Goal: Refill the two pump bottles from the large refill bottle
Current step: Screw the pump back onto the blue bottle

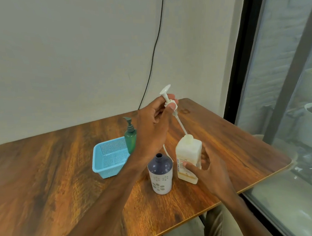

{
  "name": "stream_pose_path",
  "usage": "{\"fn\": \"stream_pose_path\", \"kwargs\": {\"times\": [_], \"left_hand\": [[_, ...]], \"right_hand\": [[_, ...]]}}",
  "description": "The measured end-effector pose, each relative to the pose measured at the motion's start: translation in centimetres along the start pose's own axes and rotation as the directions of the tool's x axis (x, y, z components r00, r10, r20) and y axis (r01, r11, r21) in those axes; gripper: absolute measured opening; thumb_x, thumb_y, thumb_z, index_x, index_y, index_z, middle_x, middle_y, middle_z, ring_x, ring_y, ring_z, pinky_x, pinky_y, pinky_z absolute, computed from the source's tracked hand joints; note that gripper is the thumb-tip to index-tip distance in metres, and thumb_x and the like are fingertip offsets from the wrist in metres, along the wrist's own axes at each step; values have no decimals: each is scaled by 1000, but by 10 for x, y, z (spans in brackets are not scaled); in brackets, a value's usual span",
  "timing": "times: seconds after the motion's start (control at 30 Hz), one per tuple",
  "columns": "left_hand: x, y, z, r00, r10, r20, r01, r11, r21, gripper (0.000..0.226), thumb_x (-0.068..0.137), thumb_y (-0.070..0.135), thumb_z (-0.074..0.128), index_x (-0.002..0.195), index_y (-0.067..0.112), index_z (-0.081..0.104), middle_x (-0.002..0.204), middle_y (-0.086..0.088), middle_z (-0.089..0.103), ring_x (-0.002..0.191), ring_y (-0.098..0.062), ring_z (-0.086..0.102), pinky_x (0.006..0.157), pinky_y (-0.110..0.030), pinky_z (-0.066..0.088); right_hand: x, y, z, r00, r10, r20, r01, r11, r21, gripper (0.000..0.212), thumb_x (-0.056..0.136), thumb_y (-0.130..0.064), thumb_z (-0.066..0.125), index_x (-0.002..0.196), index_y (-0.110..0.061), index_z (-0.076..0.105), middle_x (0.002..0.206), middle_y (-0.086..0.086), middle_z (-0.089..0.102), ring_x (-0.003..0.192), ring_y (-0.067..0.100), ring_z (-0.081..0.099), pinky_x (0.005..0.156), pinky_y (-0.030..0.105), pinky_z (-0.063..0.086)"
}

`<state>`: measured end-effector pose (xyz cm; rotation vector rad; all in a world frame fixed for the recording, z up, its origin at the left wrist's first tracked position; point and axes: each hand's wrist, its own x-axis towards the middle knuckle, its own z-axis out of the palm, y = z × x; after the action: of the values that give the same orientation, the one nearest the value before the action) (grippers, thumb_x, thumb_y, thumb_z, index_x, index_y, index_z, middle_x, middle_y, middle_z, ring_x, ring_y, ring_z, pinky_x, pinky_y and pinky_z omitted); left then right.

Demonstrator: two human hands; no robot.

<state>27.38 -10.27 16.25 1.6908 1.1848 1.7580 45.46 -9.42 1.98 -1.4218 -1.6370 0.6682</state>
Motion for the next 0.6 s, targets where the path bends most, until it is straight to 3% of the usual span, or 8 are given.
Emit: {"fn": "stream_pose_path", "kwargs": {"times": [0.13,0.27,0.37,0.5,0.6], "left_hand": [[2,-6,7,998,-37,57,36,999,19,31,101,29,65,131,18,69,112,10,77,106,-3,73,94,-22,58],[1,-8,12,997,-27,78,25,999,23,28,102,24,65,128,15,70,107,10,76,103,-3,74,88,-16,56],[2,-6,12,997,-22,80,21,1000,18,30,102,24,66,130,14,69,108,9,77,103,-3,74,89,-17,57],[2,1,3,1000,-5,31,4,1000,25,31,101,27,67,128,14,72,111,6,78,105,-8,75,95,-28,60],[-3,4,-14,1000,13,-28,-12,1000,20,28,102,25,66,127,14,72,110,6,79,105,-7,75,89,-21,58]], "right_hand": [[0,2,0,1000,2,6,-2,1000,16,92,73,-52,80,150,-27,37,146,-6,53,123,12,59,87,30,55],[-2,1,-1,1000,11,6,-11,1000,8,89,74,-50,80,149,-26,39,145,-7,54,122,11,59,73,12,46],[-1,1,-1,1000,8,12,-8,1000,11,88,75,-49,80,149,-25,39,145,-7,54,119,6,58,69,9,45],[-1,3,-3,1000,-4,23,4,1000,8,92,72,-53,79,150,-27,37,146,-7,53,123,12,59,80,19,50],[-4,-2,-6,1000,3,8,-3,1000,4,107,68,-56,81,154,-34,24,152,-7,46,130,14,53,96,39,53]]}}
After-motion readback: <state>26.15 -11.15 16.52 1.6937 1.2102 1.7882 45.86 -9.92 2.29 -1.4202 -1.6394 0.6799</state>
